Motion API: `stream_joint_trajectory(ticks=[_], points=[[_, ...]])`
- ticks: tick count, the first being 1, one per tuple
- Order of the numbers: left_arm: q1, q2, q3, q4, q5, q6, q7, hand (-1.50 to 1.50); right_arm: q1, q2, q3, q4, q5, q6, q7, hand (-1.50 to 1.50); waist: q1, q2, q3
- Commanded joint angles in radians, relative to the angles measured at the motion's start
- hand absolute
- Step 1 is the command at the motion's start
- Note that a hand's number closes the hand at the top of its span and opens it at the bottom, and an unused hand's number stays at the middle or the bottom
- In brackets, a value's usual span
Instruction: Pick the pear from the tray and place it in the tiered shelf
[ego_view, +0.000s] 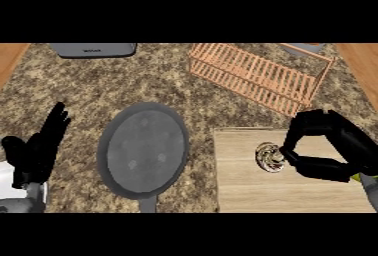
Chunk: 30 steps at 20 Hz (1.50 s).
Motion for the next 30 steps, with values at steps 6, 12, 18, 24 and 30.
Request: stream_joint_trajectory(ticks=[6, 12, 18, 24, 30], points=[[0.105, 0.074, 0.077, 0.0, 0.089, -0.118, 0.001, 0.0, 0.454, -0.207, -0.022, 0.059, 0.252, -0.169, -0.574, -1.5, 0.001, 0.01, 0.0], [0.131, 0.065, 0.089, 0.015, 0.089, -0.117, -0.009, 0.0, 0.601, -0.261, -0.224, -0.044, 0.365, -0.455, -0.529, -1.5, -0.027, 0.003, -0.002], [0.134, 0.071, 0.1, 0.02, 0.081, -0.12, -0.014, 0.0, 0.735, -0.34, -0.3, -0.185, 0.644, -0.526, -0.271, -1.5, -0.017, 0.007, -0.005], [0.12, 0.048, 0.081, 0.012, 0.068, -0.107, -0.001, 0.0, 0.808, -0.394, -0.345, -0.24, 1.015, -0.478, -0.031, -1.5, -0.009, 0.01, -0.005], [0.046, 0.041, 0.083, 0.072, 0.048, -0.128, -0.014, 0.0, 0.749, -0.3, -0.313, -0.33, 1.255, -0.326, 0.132, -1.5, 0.023, 0.017, -0.002]])
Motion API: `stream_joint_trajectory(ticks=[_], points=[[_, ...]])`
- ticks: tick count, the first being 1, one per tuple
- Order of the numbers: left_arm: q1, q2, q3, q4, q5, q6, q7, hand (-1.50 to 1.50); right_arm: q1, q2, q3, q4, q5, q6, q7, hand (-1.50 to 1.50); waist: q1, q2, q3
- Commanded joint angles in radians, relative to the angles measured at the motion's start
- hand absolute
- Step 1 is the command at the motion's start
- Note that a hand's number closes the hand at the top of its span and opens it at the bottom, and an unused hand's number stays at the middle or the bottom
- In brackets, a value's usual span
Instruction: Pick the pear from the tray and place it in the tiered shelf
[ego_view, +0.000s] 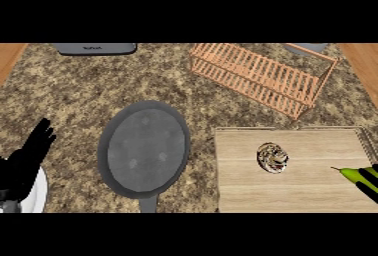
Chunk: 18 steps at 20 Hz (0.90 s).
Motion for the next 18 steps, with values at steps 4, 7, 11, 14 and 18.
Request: stream_joint_trajectory(ticks=[4, 7, 11, 14, 18], points=[[0.029, -0.007, 0.014, -0.006, -0.01, -0.047, -0.026, 0.0, -0.045, 0.141, 0.069, -0.045, 0.27, 0.129, 0.114, -1.5, 0.023, 0.002, 0.002], [0.014, -0.018, 0.014, -0.03, -0.022, -0.041, 0.007, 0.0, -0.109, 0.221, 0.117, 0.055, 0.362, 0.107, 0.107, -1.5, 0.026, 0.003, 0.003], [-0.004, -0.032, 0.023, -0.041, -0.031, -0.045, 0.038, 0.0, -0.245, 0.24, 0.064, 0.194, 0.322, 0.106, 0.022, -1.5, 0.03, 0.004, 0.003], [-0.052, -0.056, 0.033, 0.072, -0.065, -0.055, -0.03, 0.0, -0.258, 0.296, 0.084, 0.163, 0.4, 0.126, 0.036, -1.5, 0.023, 0.004, 0.002], [-0.057, -0.086, 0.028, 0.012, -0.074, -0.03, 0.025, 0.0, -0.342, 0.266, -0.007, 0.32, 0.32, 0.064, -0.086, -1.5, 0.023, 0.004, 0.003]])
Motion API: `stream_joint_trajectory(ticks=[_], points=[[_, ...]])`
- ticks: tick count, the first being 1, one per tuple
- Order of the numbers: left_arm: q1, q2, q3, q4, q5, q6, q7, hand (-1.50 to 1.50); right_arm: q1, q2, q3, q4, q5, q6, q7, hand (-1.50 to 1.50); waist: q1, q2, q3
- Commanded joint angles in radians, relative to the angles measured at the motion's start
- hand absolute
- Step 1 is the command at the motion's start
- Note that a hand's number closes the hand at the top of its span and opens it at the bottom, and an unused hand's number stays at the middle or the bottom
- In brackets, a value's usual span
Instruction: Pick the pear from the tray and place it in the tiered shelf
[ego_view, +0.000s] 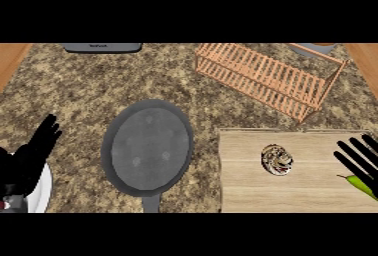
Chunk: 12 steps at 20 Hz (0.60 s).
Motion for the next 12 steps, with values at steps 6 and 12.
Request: stream_joint_trajectory(ticks=[6, 12], points=[[-0.062, -0.022, 0.03, 0.041, -0.033, -0.02, 0.037, 0.0, -0.186, 0.078, -0.021, 0.159, 0.056, 0.006, -0.118, -1.5, -0.001, 0.001, 0.0], [0.064, -0.088, 0.009, -0.046, -0.091, 0.006, -0.022, 0.0, -0.181, 0.16, -0.036, 0.25, 0.123, -0.065, -0.105, -1.5, 0.0, 0.0, 0.0]])
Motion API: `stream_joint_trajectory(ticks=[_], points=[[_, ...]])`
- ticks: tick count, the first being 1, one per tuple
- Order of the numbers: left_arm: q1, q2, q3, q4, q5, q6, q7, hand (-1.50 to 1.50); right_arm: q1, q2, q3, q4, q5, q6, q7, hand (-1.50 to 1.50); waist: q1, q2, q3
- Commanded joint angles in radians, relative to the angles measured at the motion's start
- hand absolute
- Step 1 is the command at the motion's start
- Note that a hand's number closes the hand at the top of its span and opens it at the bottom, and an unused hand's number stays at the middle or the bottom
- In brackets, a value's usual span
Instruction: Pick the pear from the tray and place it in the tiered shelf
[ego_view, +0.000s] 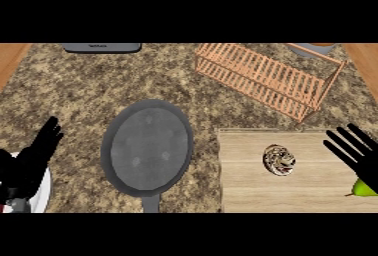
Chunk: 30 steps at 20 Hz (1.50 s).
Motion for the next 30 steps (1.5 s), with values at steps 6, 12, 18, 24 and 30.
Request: stream_joint_trajectory(ticks=[6, 12, 18, 24, 30], points=[[-0.044, -0.001, 0.034, 0.07, -0.022, -0.036, -0.03, 0.0, -0.072, 0.062, -0.033, 0.11, 0.005, 0.019, -0.057, 1.5, -0.001, 0.003, 0.005], [-0.045, -0.018, 0.062, 0.086, -0.016, -0.054, -0.049, 0.0, -0.105, 0.052, -0.058, 0.202, 0.068, -0.131, -0.106, 1.5, 0.0, 0.003, 0.005], [-0.058, -0.02, 0.055, 0.086, -0.039, -0.048, -0.028, 0.0, -0.062, 0.042, -0.089, 0.128, -0.035, -0.203, -0.193, 1.5, -0.005, 0.002, 0.005], [-0.031, -0.025, 0.057, 0.046, -0.028, -0.045, -0.013, 0.0, -0.074, 0.355, -0.055, 0.002, -0.107, 0.132, 0.069, 1.5, 0.004, -0.001, 0.002], [-0.032, -0.023, 0.05, 0.043, -0.03, -0.052, -0.008, 0.0, -0.126, 0.641, -0.113, -0.004, -0.181, 0.277, 0.369, 1.5, 0.027, 0.002, 0.005]])
